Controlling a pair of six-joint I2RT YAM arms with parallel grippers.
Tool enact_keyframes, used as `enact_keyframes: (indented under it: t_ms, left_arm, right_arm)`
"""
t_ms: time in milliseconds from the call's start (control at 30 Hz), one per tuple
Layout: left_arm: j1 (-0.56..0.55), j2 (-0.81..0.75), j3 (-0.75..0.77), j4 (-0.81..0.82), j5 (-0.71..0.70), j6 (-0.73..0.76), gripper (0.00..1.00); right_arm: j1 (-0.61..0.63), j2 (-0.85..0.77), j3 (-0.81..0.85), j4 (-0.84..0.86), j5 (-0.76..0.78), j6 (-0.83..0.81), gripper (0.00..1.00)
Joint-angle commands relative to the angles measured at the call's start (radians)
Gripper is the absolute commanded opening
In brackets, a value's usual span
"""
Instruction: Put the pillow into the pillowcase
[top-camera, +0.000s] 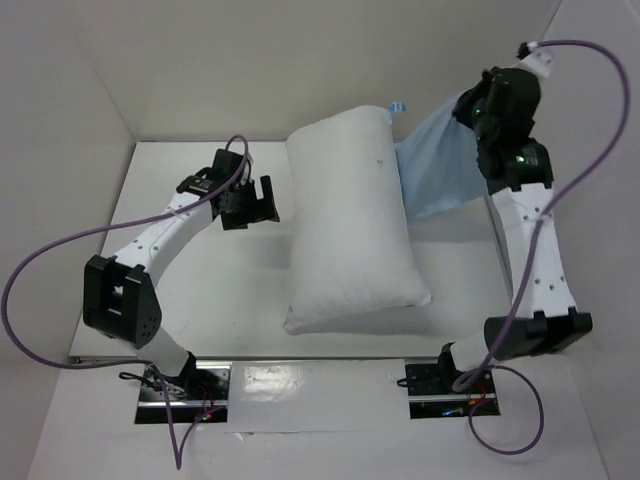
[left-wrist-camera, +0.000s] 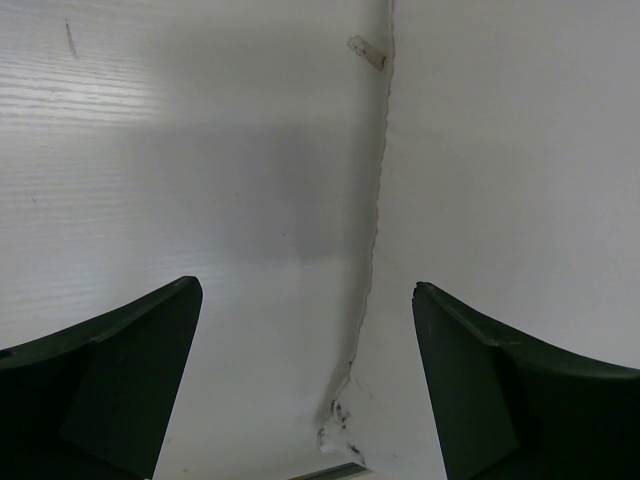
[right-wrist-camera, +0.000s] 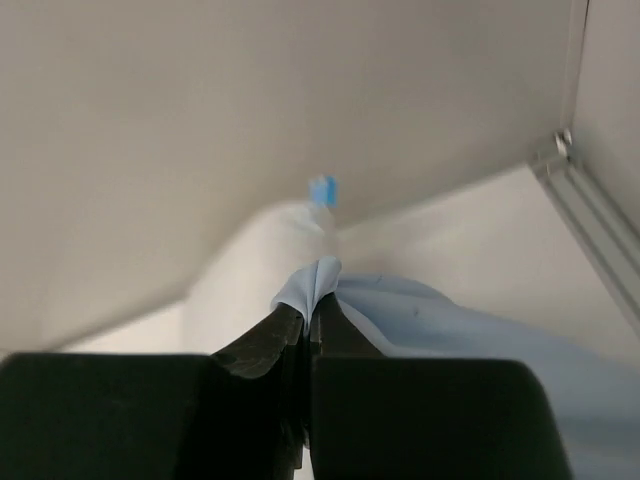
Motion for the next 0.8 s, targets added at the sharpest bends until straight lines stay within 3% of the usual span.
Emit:
enact_keyframes:
  t_ms: [0, 233, 367, 500, 633, 767]
  left_arm:
    - [-0.019, 0.056, 0.050, 0.051, 0.026, -0.045, 1.00]
    - [-0.120, 0.276, 0.159, 0.097, 0.025, -0.142, 1.00]
    - [-0.198, 0.326, 0.159, 0.224, 0.108, -0.177, 1.00]
    - [-0.270, 0.444, 0.295, 0.266, 0.149, -0.156, 1.00]
    - [-0.336, 0.573, 0.522, 0.266, 0.178, -0.180, 1.00]
    - [-0.384, 0.697, 0.712, 0.255, 0.203, -0.193, 1.00]
  right_arm:
    - [-0.012, -0.059, 0.107, -0.002, 0.026, -0.030, 0.00]
    - [-0.012, -0.021, 0.376, -0.045, -0.199, -0.041, 0.00]
    - [-0.012, -0.056, 0.396, 0.053, -0.333, -0.015, 0.00]
    - [-0.012, -0.195, 0.354, 0.189, -0.384, 0.028, 0.00]
    - [-0.012, -0.206, 0.449, 0.229, -0.493, 0.037, 0.00]
    - [-0.012, -0.225, 0.398, 0.263, -0.571, 0.099, 0.00]
